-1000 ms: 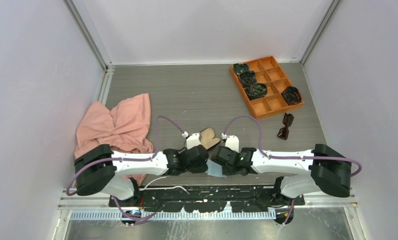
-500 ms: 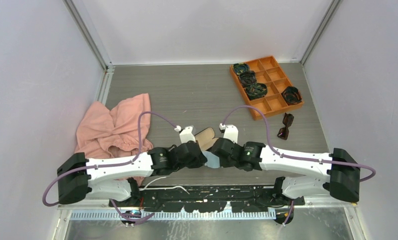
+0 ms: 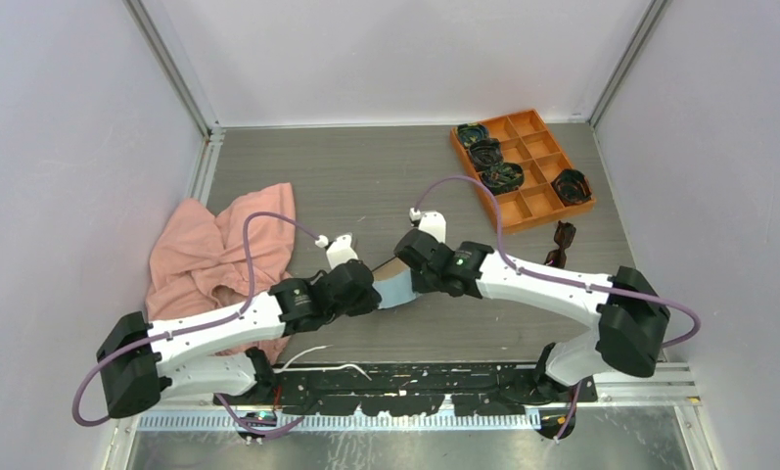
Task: Organize the sunglasses
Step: Pick up the glasses cleaning cloth from the center of the board, then place the glasses cleaning cloth in the sunglasses case.
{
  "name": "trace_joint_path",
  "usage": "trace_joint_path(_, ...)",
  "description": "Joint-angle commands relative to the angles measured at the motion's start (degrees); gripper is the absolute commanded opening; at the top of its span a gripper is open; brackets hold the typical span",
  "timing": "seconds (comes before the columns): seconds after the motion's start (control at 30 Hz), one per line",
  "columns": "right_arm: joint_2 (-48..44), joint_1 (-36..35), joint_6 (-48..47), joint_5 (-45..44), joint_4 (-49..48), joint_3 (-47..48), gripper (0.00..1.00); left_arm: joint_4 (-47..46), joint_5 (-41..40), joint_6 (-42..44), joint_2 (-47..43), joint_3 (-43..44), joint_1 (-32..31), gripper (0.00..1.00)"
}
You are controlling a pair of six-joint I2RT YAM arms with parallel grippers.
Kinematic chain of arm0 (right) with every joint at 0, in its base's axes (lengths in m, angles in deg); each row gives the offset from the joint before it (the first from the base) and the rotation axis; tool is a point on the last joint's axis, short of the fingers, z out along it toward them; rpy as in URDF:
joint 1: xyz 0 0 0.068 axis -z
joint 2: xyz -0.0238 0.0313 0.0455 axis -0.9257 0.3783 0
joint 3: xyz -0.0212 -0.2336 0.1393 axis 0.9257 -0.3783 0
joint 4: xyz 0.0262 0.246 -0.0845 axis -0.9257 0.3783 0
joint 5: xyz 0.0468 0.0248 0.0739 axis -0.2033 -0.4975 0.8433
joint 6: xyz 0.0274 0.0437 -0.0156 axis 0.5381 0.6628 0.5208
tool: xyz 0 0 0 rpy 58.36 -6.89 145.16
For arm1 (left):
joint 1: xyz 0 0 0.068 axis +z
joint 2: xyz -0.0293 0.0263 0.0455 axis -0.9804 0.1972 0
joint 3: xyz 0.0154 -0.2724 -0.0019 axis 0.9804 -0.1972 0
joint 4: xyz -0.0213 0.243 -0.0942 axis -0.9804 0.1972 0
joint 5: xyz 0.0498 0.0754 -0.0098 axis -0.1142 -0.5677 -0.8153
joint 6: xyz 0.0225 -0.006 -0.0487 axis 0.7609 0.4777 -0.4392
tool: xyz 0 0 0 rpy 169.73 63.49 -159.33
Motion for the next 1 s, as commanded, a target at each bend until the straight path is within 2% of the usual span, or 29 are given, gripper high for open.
trace_joint_path(0.0, 3.6, 1.8, -5.5, 1.5, -1.7, 5.5, 0.00, -1.5, 2.4, 2.8, 1.3, 0.3, 3.2, 0.00)
trace_joint_path(0.17, 8.7, 5.1, -7.5, 5.2, -3.3, 7.3, 0.00, -2.2, 4.2, 4.3, 5.2, 2.0, 5.6, 0.00)
trace_joint_path(0.4, 12.6, 6.3, -8.4, 8.0, -4.6, 7.5, 0.01, -8.1, 9.4, 3.4, 10.3, -0.8, 6.9, 0.00)
trace_joint_path(0.8, 11.4, 6.6, -7.7, 7.6, -6.2, 1.9, 0.00, -11.0, 12.6, 3.6, 13.4, -2.2, 6.8, 0.00)
trace_joint_path(0.97, 9.7, 6.7, -7.7, 7.4, -7.2, -0.2, 0.01, -9.9, 13.1, 6.6, 16.0, -1.1, 6.8, 0.00)
